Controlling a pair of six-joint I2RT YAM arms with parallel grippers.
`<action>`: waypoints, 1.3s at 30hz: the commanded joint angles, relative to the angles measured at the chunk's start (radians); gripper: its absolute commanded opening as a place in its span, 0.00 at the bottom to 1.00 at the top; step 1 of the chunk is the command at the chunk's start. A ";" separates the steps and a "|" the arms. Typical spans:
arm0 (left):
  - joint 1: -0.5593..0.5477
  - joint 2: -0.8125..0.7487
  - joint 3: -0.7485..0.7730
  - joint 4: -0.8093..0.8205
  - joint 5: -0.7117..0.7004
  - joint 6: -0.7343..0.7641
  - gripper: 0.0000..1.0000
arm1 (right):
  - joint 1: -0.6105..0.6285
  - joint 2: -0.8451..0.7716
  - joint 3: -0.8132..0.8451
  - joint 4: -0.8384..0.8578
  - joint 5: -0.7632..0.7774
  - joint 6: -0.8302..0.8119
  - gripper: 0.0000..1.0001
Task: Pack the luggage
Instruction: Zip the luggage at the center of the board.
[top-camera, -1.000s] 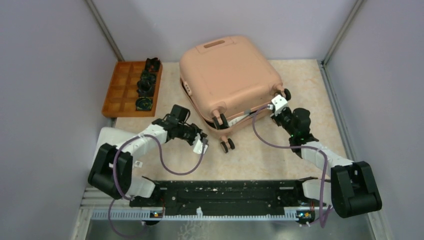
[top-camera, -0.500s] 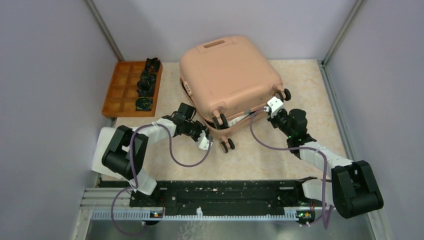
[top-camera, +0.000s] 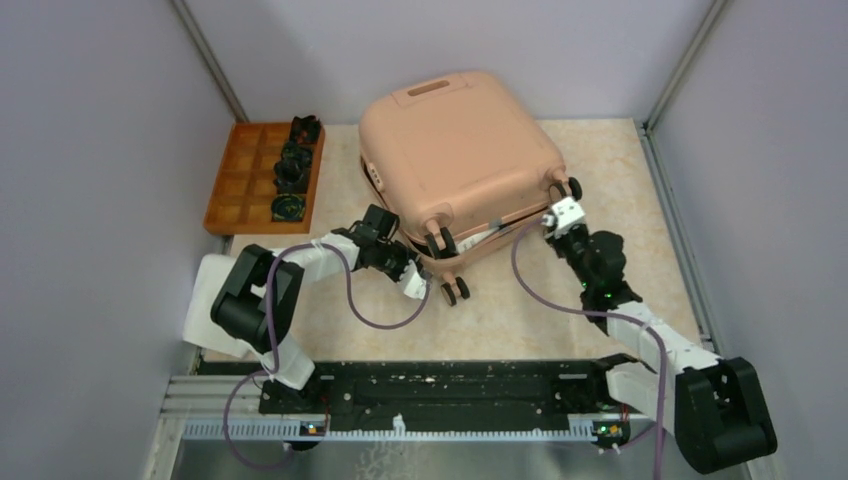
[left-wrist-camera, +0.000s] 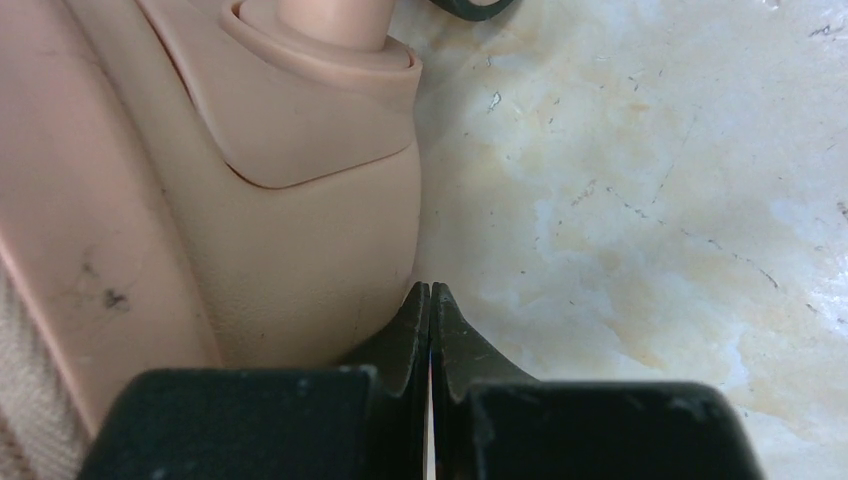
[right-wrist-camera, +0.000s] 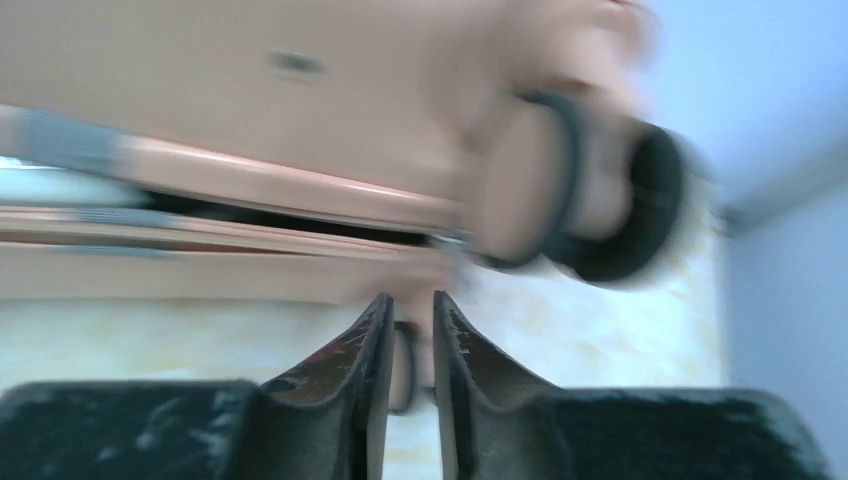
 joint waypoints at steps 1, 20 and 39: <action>-0.011 -0.039 0.053 0.139 0.004 -0.011 0.00 | -0.185 -0.066 -0.048 0.181 0.092 0.160 0.47; -0.004 -0.051 0.049 0.180 -0.030 -0.011 0.00 | -0.249 0.350 0.219 0.029 -0.305 -0.149 0.58; 0.004 -0.044 0.084 0.170 -0.058 -0.013 0.00 | -0.178 0.309 0.196 0.104 -0.210 -0.177 0.00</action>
